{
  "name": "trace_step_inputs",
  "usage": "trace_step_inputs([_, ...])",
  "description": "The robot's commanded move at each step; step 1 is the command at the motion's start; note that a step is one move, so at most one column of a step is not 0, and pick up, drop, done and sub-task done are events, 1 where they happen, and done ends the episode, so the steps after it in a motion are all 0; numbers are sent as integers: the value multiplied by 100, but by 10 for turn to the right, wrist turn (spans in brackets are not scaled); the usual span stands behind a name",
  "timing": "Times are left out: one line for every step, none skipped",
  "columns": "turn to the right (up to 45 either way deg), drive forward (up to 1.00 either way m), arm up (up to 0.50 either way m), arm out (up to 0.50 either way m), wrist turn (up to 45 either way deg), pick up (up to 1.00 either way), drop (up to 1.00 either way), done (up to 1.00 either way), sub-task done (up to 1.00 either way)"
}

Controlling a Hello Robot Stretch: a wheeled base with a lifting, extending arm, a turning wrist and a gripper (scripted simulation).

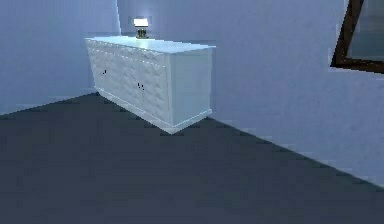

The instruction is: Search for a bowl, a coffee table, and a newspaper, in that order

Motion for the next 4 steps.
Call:
trace_step_inputs([-450, 0, 0, 0, 0, 0, 0, 0, 0])
trace_step_inputs([0, 100, 0, 0, 0, 0, 0, 0, 0])
trace_step_inputs([0, 100, 0, 0, 0, 0, 0, 0, 0])
trace_step_inputs([-270, 0, 0, 0, 0, 0, 0, 0, 0])
